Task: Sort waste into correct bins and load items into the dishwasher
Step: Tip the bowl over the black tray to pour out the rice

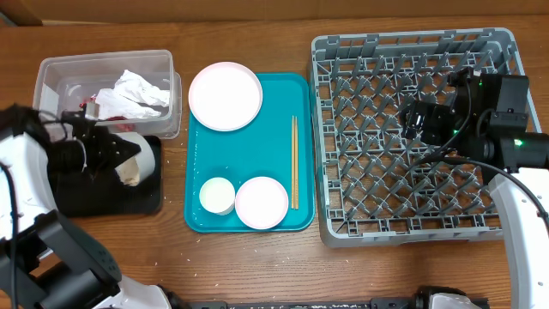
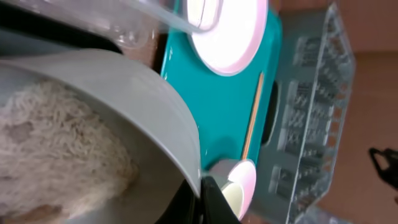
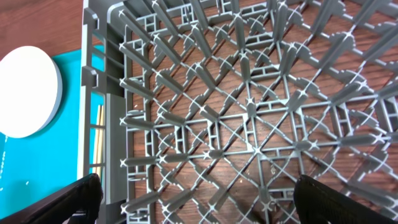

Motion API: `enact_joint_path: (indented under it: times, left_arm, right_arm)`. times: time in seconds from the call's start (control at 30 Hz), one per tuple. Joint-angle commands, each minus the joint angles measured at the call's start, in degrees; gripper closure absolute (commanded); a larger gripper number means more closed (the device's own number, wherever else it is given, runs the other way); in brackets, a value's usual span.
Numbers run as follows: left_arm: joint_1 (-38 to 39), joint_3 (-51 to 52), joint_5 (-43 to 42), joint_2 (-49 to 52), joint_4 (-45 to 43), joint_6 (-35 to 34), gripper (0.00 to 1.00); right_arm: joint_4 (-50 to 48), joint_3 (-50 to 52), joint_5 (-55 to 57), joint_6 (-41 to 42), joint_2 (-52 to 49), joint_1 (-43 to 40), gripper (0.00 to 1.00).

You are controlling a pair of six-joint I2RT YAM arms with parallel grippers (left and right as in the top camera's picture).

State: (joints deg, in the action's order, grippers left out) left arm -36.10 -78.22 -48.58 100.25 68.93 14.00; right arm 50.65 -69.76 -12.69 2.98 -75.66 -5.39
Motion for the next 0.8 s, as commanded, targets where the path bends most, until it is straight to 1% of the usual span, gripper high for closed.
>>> enact_joint_path:
  times: [0.0, 0.07, 0.1, 0.3, 0.33, 0.57, 0.7, 0.77]
  left_arm:
    - [-4.22, 4.24, -15.43, -0.24, -2.36, 6.71, 0.96]
    - [-6.43, 5.42, -20.20, 0.15, -2.23, 9.09, 0.96]
    - [-7.67, 5.77, -21.40, 0.37, -1.90, 9.25, 0.96]
    - [-15.06, 5.97, -25.11, 1.25, -1.25, 9.18, 0.96]
    - [-16.46, 5.97, -26.73, 1.51, -1.27, 9.18, 0.96]
    - [-18.38, 6.01, -35.47, 1.77, -0.81, 9.01, 0.96]
    - [-18.36, 6.01, -40.00, 1.77, 1.46, 6.23, 0.96]
    - [-18.45, 6.01, -39.80, 1.77, 0.50, 5.11, 0.96]
  right_arm:
    - [-0.15, -1.09, -0.50, 0.00, 0.09, -0.15, 0.00]
    - [-0.13, -1.09, -0.50, 0.00, 0.09, -0.15, 0.00]
    - [-0.13, -1.09, -0.50, 0.00, 0.09, -0.15, 0.00]
    - [-0.13, -1.09, -0.50, 0.00, 0.09, -0.15, 0.00]
    - [-0.13, -1.09, -0.50, 0.00, 0.09, -0.15, 0.00]
    - [0.33, -1.09, -0.50, 0.00, 0.09, -0.15, 0.00]
    - [0.85, -1.09, -0.50, 0.00, 0.09, -0.15, 0.00]
    - [0.98, -1.09, -0.50, 0.00, 0.09, -0.15, 0.00]
